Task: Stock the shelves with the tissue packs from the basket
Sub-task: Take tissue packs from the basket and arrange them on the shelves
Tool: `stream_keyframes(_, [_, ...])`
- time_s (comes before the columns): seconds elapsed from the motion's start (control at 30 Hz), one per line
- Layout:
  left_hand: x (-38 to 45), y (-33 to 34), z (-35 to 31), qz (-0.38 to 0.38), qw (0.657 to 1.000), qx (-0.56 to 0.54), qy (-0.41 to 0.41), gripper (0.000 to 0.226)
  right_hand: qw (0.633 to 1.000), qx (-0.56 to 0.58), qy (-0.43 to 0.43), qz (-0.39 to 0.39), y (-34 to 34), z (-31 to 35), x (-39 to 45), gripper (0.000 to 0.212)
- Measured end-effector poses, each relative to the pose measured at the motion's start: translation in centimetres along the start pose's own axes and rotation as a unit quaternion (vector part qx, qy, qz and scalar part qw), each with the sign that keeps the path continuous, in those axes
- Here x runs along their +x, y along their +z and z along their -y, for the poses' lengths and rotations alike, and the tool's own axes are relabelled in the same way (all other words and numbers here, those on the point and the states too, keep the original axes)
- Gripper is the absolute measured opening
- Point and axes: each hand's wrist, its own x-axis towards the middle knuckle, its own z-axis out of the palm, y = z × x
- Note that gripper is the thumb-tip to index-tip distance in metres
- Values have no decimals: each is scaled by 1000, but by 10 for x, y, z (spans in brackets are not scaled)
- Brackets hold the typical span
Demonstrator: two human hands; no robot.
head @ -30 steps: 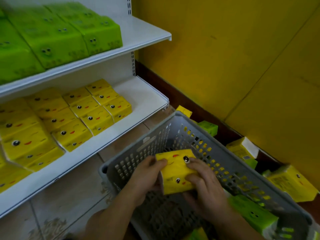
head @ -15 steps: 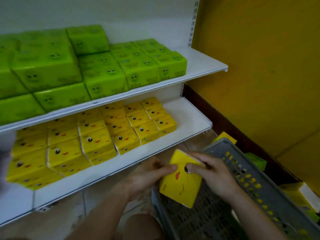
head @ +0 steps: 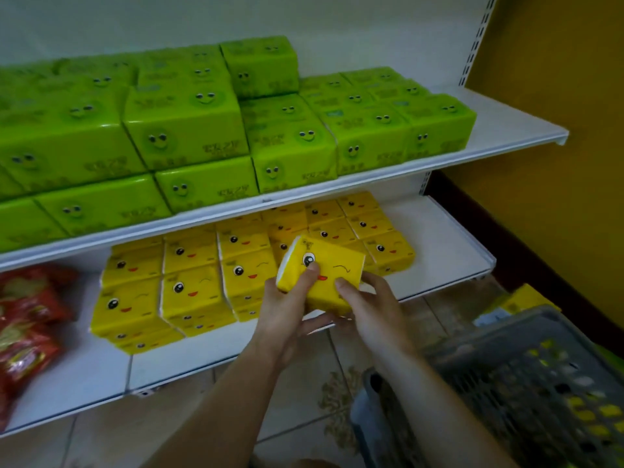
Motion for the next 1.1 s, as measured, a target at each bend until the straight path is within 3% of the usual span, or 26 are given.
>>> stream_keyframes(0.07, [15, -4, -4, -28, 994, 99, -25, 56, 998, -5, -32, -52, 16, -6, 24, 33])
stream_keyframes(0.13, [33, -12, -13, -67, 964, 259, -5, 60, 994, -34, -58, -81, 27, -6, 51, 26])
stream_keyframes(0.17, [43, -18, -18, -90, 930, 355, 38, 60, 993, -48, -65, -87, 33, -5, 66, 22])
stream_keyframes(0.23, [67, -29, -28, -130, 825, 530, 146, 56, 987, -93, -89, -101, 44, -2, 96, 17])
stream_keyframes(0.27, [80, -36, -31, -145, 783, 576, 184, 52, 983, -116, -95, -107, 50, -2, 112, 17])
stream_keyframes(0.33, [105, -50, -35, -154, 733, 622, 229, 43, 978, -146, -95, -117, 62, -3, 141, 19])
stream_keyframes(0.4, [124, -65, -32, -132, 667, 697, 227, 35, 974, -172, -80, -124, 73, -10, 167, 27])
stream_keyframes(0.47, [134, -79, -24, -87, 591, 780, 185, 43, 968, -205, -60, -129, 84, -18, 190, 32])
stream_keyframes(0.6, [146, -103, -7, -34, 502, 843, 192, 58, 948, -282, -30, -147, 104, -37, 223, 34])
stream_keyframes(0.77, [153, -108, 2, -33, 489, 845, 212, 48, 924, -334, -53, -180, 116, -51, 238, 41])
stream_keyframes(0.97, [139, -84, -2, -36, 489, 837, 244, 50, 899, -415, -107, -86, 88, -38, 223, 34])
stream_keyframes(1.1, [109, -41, 8, 18, 553, 775, 304, 45, 891, -408, -178, -92, 49, -16, 187, 26])
